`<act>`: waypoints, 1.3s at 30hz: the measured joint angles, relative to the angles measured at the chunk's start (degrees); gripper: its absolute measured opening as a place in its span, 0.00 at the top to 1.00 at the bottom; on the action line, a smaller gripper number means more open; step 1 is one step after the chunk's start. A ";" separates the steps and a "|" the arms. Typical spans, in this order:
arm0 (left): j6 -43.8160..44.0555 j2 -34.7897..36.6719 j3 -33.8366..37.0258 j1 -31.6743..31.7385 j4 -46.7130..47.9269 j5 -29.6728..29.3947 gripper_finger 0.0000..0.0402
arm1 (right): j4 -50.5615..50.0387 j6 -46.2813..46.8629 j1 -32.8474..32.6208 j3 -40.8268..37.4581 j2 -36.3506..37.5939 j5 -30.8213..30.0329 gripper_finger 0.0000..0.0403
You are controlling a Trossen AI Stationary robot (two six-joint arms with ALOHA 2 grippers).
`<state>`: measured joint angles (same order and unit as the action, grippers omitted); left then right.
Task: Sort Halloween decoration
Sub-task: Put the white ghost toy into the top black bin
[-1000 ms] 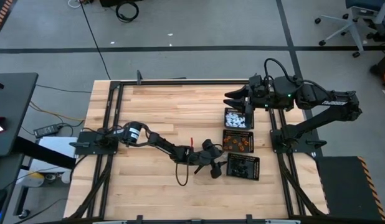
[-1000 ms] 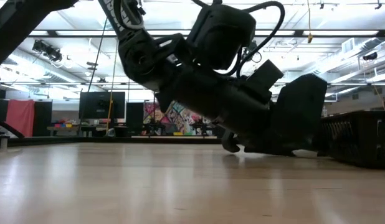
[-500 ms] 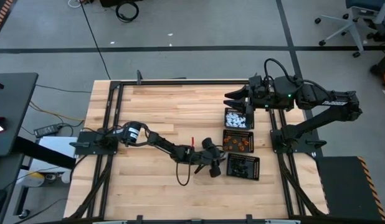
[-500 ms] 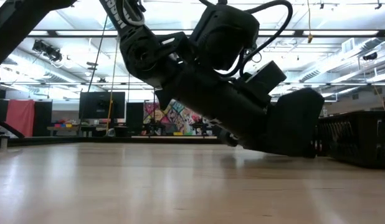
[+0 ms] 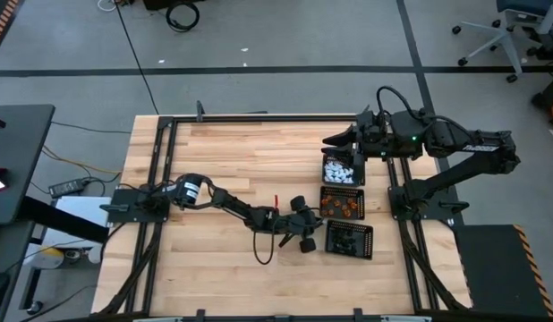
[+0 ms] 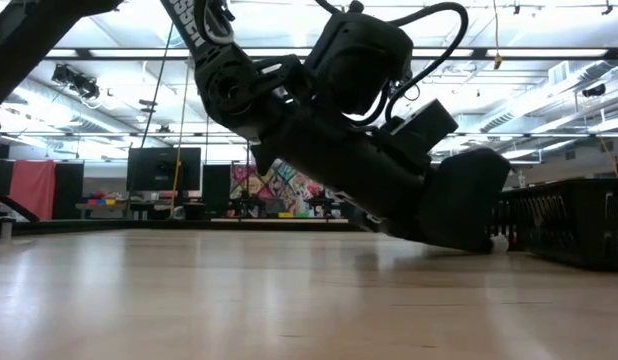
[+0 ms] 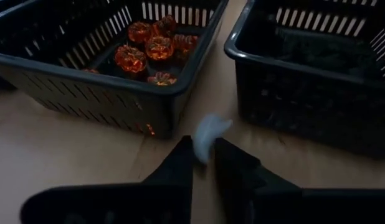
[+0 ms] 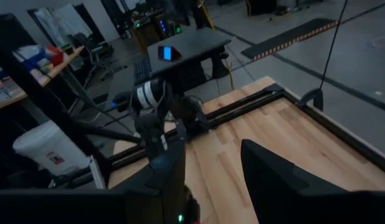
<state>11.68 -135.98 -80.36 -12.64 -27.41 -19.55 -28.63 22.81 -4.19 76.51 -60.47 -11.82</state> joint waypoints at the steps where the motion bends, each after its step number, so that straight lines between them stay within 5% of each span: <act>1: 0.15 0.37 0.00 0.02 0.65 0.42 0.88 | -0.54 0.14 0.00 0.00 -0.12 0.36 0.60; 23: -1.94 2.83 0.09 0.26 5.99 3.09 1.00 | -4.26 0.56 0.02 0.00 -1.07 1.08 0.60; 39: -0.75 11.42 0.39 -0.28 25.67 4.01 1.00 | -14.31 4.35 0.02 0.00 -3.19 4.01 0.60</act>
<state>10.93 -124.56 -79.96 -12.93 -1.74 -15.54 -42.94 27.16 -4.16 76.51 -63.66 -7.80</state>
